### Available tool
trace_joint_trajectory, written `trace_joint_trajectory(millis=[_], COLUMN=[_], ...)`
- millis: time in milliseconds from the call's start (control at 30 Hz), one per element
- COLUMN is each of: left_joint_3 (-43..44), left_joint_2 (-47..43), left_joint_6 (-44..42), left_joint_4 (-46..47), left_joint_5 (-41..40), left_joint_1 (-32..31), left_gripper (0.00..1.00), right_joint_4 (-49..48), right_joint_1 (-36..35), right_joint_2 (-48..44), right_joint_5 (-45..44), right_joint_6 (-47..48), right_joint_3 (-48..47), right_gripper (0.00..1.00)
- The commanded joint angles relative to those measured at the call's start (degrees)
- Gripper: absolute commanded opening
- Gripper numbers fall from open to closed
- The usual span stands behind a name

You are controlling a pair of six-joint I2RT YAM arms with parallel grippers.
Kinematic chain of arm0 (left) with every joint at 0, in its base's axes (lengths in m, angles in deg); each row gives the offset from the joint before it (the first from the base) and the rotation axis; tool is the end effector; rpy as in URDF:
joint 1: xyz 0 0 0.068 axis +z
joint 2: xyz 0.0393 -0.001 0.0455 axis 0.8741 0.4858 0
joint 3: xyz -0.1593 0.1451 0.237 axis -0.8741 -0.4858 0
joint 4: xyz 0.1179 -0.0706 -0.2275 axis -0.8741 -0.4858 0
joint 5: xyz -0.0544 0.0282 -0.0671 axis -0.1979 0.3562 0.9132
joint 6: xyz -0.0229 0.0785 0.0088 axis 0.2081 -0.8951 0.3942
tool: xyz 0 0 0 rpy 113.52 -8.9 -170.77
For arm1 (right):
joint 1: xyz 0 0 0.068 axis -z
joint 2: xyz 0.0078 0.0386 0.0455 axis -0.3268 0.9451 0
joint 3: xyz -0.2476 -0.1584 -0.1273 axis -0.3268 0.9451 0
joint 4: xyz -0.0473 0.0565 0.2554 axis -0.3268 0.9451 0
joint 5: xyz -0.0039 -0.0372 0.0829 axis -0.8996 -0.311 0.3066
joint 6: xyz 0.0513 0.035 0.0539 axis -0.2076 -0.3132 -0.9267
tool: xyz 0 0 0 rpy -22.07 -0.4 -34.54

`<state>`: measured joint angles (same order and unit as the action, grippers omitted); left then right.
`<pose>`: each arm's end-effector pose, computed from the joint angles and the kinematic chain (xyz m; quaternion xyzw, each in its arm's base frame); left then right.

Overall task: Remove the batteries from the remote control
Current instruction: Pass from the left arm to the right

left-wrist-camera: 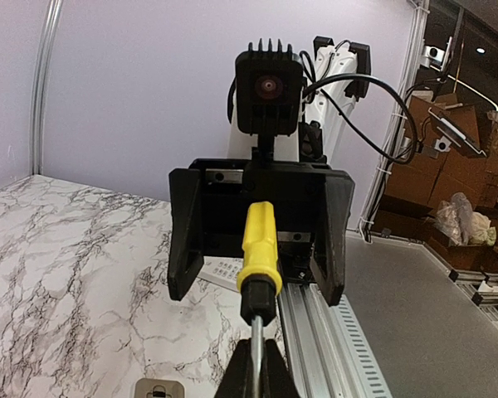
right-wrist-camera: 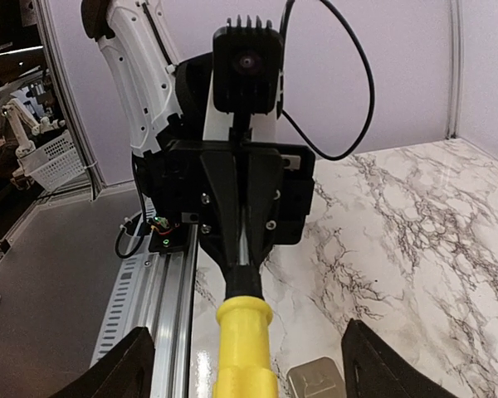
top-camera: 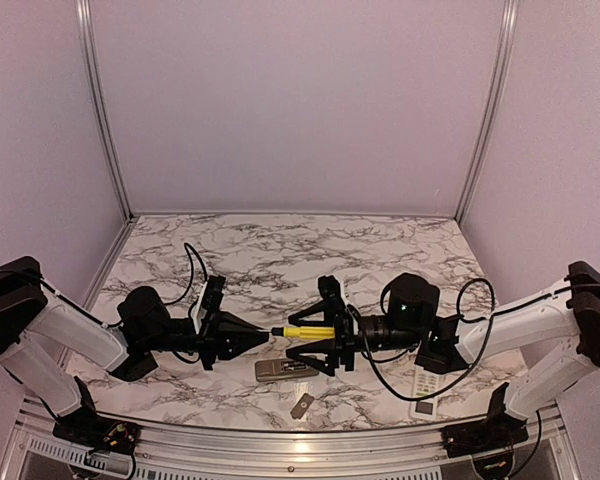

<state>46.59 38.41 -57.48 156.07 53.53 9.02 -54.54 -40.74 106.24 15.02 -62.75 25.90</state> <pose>0.1409 -0.2526 0.2365 0.4279 0.5106 -0.5806 0.4681 0.1322 0.2947 0.2585 -0.4661 0.5698 0.5096 0.4454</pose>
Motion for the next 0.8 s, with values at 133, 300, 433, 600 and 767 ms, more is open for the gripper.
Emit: trace_joint_trajectory(millis=[133,300,433,600,767], left_joint_3=[0.4,0.3,0.2,0.3,0.4], left_joint_2=[-1.4,-1.1,-0.2,1.2,1.8], left_joint_6=[0.5,0.6,0.7,1.3,1.5], left_joint_4=[13.0,13.8,15.3,17.7,18.8], left_joint_5=[1.2,0.8,0.3,0.5,0.5], left_joint_1=[-0.2,-0.2,-0.3,-0.3,-0.3], left_gripper=[0.0,0.0,0.0,0.0,0.0], right_joint_4=[-1.0,-0.4,0.0,0.8,0.8], right_joint_1=[0.4,0.4,0.4,0.4,0.4], right_joint_2=[0.1,1.1,1.8,2.4,2.7], right_joint_5=[4.1,4.3,4.1,3.7,3.1], right_joint_6=[-0.3,-0.2,-0.3,-0.2,-0.2], right_joint_3=[-3.8,-4.7,-5.4,-6.0,-6.4], right_gripper=[0.61,0.44,0.33,0.32,0.28])
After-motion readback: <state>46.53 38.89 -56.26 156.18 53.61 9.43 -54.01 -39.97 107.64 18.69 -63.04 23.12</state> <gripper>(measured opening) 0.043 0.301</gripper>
